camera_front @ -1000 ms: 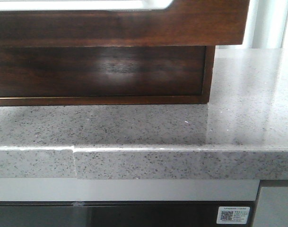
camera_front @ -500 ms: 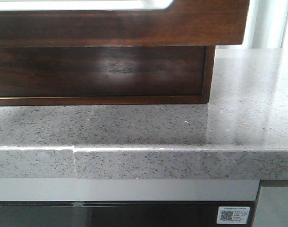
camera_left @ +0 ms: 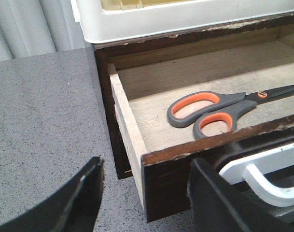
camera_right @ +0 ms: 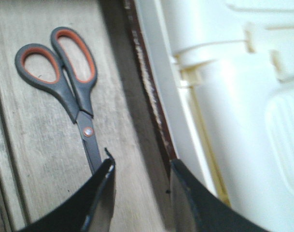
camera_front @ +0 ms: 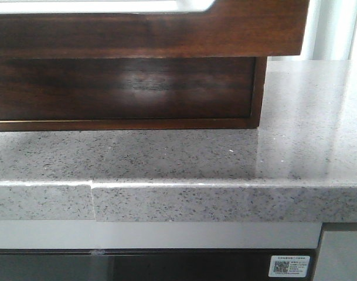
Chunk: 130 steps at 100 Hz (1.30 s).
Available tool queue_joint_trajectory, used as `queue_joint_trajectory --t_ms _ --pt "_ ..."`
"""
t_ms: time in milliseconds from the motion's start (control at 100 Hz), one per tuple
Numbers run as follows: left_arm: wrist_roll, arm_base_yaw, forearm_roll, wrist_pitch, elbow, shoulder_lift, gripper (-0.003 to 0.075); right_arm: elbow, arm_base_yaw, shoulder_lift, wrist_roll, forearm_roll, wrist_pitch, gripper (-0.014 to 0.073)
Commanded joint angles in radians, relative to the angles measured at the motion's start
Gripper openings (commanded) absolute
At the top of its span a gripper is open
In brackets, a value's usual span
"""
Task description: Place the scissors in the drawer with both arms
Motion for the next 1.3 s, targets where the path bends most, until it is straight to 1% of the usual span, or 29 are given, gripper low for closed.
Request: queue_joint_trajectory --t_ms 0,90,170,200,220,240,250,260,270,290,390,490,580,660,770,900,950,1000,1030,1100,1140,1150,1290 --pt "-0.01 -0.006 -0.016 -0.081 -0.024 0.006 0.0376 0.014 -0.062 -0.112 0.081 0.002 0.042 0.0251" --pt "-0.01 -0.006 -0.016 -0.081 -0.024 0.006 0.0376 0.103 -0.171 -0.196 0.137 0.082 0.039 0.0251" --pt "-0.01 -0.006 -0.016 -0.081 -0.024 0.006 0.0376 0.219 -0.285 -0.269 0.14 0.178 0.012 0.0251" --pt "-0.01 -0.006 -0.016 -0.081 -0.024 0.006 0.0376 0.281 -0.339 -0.304 0.14 0.221 -0.018 0.0251" --pt "-0.01 -0.006 -0.016 -0.081 -0.024 0.006 0.0376 0.294 -0.36 -0.318 0.14 0.229 -0.031 0.0251" --pt "-0.01 -0.006 -0.016 -0.081 -0.024 0.006 0.0376 0.362 -0.402 -0.337 0.14 0.262 -0.061 0.0251" --pt "-0.01 -0.006 -0.016 -0.081 -0.024 0.006 0.0376 0.362 -0.402 -0.337 0.14 0.262 -0.069 0.0251" --pt "-0.01 -0.006 -0.016 -0.081 -0.024 0.006 0.0376 0.39 -0.432 -0.357 0.14 0.274 -0.085 0.0251" --pt "-0.01 -0.006 -0.016 -0.081 -0.024 0.006 0.0376 0.404 -0.432 -0.364 0.14 0.28 -0.092 0.0251" --pt "-0.01 -0.006 -0.016 -0.081 -0.024 0.006 0.0376 0.446 -0.472 -0.389 0.14 0.296 -0.115 0.0251" --pt "-0.01 -0.006 -0.016 -0.081 -0.024 0.006 0.0376 0.643 -0.6 -0.473 0.14 0.363 -0.221 0.0251" --pt "-0.01 -0.006 -0.016 -0.081 -0.024 0.006 0.0376 0.842 -0.707 -0.543 0.14 0.438 -0.327 0.0251" --pt "-0.01 -0.006 -0.016 -0.081 -0.024 0.006 0.0376 0.976 -0.774 -0.604 0.14 0.475 -0.406 0.0251" --pt "-0.01 -0.006 -0.016 -0.079 -0.024 0.006 0.0376 1.086 -0.815 -0.657 0.14 0.519 -0.455 0.0251" --pt "-0.01 -0.006 -0.016 -0.075 -0.024 0.006 0.0376 1.191 -0.831 -0.715 0.14 0.519 -0.509 0.0251" --pt "-0.01 -0.006 -0.016 -0.075 -0.024 0.006 0.0374 1.254 -0.831 -0.785 0.132 0.519 -0.56 0.0251" --pt "-0.01 -0.006 -0.016 -0.075 -0.024 0.006 0.0357 1.263 -0.831 -0.806 0.132 0.517 -0.568 0.0248" --pt "-0.01 -0.006 -0.016 -0.075 -0.024 0.006 0.0323 1.268 -0.831 -0.826 0.132 0.517 -0.57 0.0224" --pt "-0.01 -0.006 -0.016 -0.075 -0.024 0.006 0.029 1.268 -0.831 -0.832 0.132 0.516 -0.57 0.0209" --pt "-0.01 -0.006 -0.016 -0.075 -0.024 0.006 0.0213 1.268 -0.831 -0.844 0.132 0.516 -0.574 0.0141" --pt "-0.01 -0.006 -0.016 -0.075 -0.024 0.006 0.0172 1.268 -0.831 -0.85 0.132 0.516 -0.574 0.0085" --pt "-0.01 -0.006 -0.016 -0.075 -0.024 0.006 0.0156 1.268 -0.831 -0.85 0.132 0.516 -0.574 0.0085" --pt "-0.01 -0.006 -0.016 -0.075 -0.024 0.006 0.0007 1.268 -0.831 -0.85 0.132 0.516 -0.574 -0.0055"
